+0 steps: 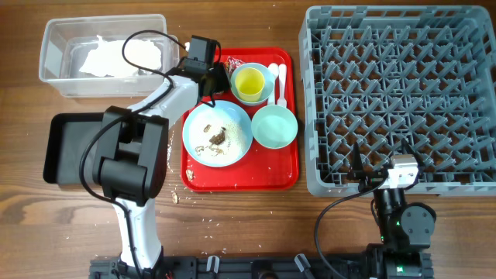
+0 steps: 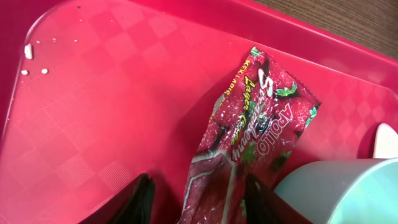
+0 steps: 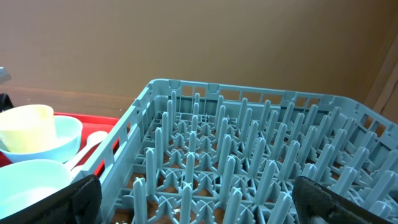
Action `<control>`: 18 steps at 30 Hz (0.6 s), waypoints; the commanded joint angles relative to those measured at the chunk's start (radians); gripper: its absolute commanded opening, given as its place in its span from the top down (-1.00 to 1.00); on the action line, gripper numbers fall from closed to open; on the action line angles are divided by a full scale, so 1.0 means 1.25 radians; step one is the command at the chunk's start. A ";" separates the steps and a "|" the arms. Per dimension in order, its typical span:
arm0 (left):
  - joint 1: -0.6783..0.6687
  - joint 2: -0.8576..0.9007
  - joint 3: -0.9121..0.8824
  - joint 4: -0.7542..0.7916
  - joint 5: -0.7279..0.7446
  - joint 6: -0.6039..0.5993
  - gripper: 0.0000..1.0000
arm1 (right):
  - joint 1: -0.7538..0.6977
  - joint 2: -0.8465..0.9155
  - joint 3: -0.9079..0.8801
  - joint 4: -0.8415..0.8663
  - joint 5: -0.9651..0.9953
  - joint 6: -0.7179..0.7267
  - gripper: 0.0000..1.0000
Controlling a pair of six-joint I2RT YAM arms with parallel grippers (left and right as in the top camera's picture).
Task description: Sort waste into correct bins and load items into the dishwasher rack
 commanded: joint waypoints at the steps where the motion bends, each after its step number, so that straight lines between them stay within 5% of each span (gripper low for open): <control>1: -0.018 0.018 0.004 0.004 -0.065 0.001 0.07 | -0.004 0.002 -0.001 0.002 0.010 -0.008 -1.00; 9: -0.022 0.074 0.004 0.015 -0.146 0.047 0.18 | -0.004 0.002 -0.001 0.002 0.010 -0.008 -0.99; 16: -0.022 0.074 0.004 0.046 -0.152 0.064 0.65 | -0.004 0.002 -0.001 0.002 0.010 -0.008 -1.00; 18: -0.022 0.074 0.004 0.045 -0.152 0.064 0.92 | -0.004 0.002 -0.001 0.002 0.010 -0.008 -0.99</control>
